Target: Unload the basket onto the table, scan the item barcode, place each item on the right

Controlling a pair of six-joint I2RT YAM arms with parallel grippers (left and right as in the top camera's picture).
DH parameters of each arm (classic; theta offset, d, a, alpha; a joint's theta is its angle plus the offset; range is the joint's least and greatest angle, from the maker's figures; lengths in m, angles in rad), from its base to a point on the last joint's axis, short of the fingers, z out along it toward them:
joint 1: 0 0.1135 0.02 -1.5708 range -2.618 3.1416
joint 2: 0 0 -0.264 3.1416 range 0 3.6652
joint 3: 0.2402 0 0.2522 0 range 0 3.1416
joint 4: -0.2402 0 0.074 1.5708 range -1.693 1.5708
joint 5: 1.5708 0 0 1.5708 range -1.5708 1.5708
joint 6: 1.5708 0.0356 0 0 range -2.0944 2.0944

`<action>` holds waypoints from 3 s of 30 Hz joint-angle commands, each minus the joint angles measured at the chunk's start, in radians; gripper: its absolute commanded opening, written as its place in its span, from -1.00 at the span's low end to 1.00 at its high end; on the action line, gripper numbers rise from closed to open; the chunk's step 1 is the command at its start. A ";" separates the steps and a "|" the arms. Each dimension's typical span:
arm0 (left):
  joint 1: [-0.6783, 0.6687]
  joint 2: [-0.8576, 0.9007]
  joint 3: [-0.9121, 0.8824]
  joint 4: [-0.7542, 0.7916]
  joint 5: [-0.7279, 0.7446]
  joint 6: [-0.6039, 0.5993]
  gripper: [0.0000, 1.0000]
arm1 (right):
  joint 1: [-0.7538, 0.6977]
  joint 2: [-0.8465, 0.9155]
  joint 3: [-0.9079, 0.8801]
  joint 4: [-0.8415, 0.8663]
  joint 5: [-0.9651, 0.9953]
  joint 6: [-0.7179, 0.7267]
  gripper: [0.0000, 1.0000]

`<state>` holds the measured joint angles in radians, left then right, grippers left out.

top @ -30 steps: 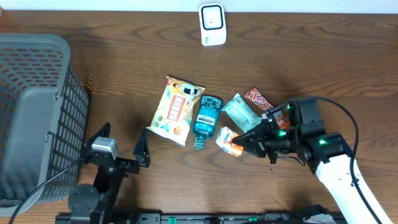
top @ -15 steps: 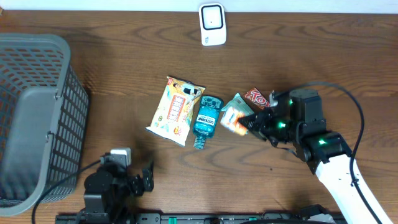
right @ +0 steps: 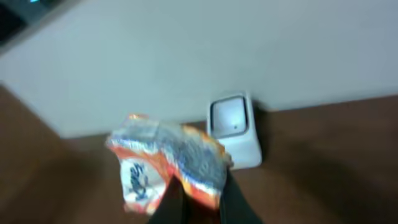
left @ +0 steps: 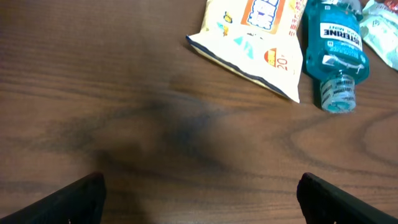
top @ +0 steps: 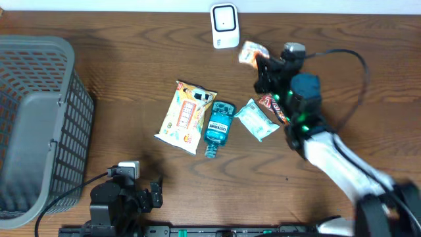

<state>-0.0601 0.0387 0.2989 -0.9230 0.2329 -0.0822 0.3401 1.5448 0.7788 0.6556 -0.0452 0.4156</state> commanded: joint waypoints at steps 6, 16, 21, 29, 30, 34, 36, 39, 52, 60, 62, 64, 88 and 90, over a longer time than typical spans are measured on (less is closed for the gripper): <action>-0.002 -0.002 -0.007 -0.035 -0.002 -0.005 0.96 | 0.010 0.431 0.317 0.122 0.061 -0.058 -0.98; -0.002 -0.002 -0.007 -0.035 -0.002 -0.005 0.96 | 0.021 0.803 0.901 -0.066 0.092 -0.126 -0.98; -0.002 -0.002 -0.007 -0.035 -0.002 -0.005 0.96 | 0.023 0.969 1.101 -0.076 0.093 -0.127 -0.98; -0.002 -0.002 -0.007 -0.034 -0.002 -0.005 0.96 | 0.023 1.033 1.155 -0.113 0.159 -0.153 -0.98; -0.002 -0.002 -0.007 -0.035 -0.002 -0.005 0.96 | 0.023 1.025 1.155 -0.113 0.159 -0.153 -0.97; -0.002 -0.002 -0.007 -0.035 -0.002 -0.005 0.96 | 0.021 0.941 1.155 -0.188 0.160 -0.157 -0.99; -0.002 -0.002 -0.007 -0.035 -0.002 -0.005 0.96 | 0.016 0.871 1.155 -0.296 0.163 -0.192 -0.98; -0.002 -0.002 -0.007 -0.035 -0.002 -0.005 0.96 | -0.005 0.723 1.155 -0.564 0.293 -0.292 -0.98; -0.002 -0.002 -0.007 -0.035 -0.002 -0.005 0.95 | -0.410 0.529 1.145 -1.444 1.127 -0.216 -0.97; -0.002 -0.002 -0.007 -0.035 -0.002 -0.005 0.96 | -0.792 0.606 1.064 -1.581 0.738 -0.037 -0.98; -0.002 -0.002 -0.007 -0.035 -0.002 -0.005 0.96 | -0.851 0.615 1.041 -1.578 0.692 -0.037 -0.97; -0.002 -0.002 -0.007 -0.035 -0.002 -0.005 0.96 | -0.906 0.616 1.034 -1.575 0.690 -0.038 -0.98; -0.002 -0.002 -0.007 -0.035 -0.002 -0.005 0.96 | -0.771 0.247 1.054 -1.785 -0.315 -0.020 0.99; -0.002 -0.002 -0.007 -0.035 -0.002 -0.005 0.96 | -0.711 0.255 1.047 -1.809 -0.338 -0.072 0.99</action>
<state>-0.0601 0.0387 0.3008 -0.9257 0.2329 -0.0826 -0.4652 1.7702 1.8366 -1.1225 -0.1978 0.3855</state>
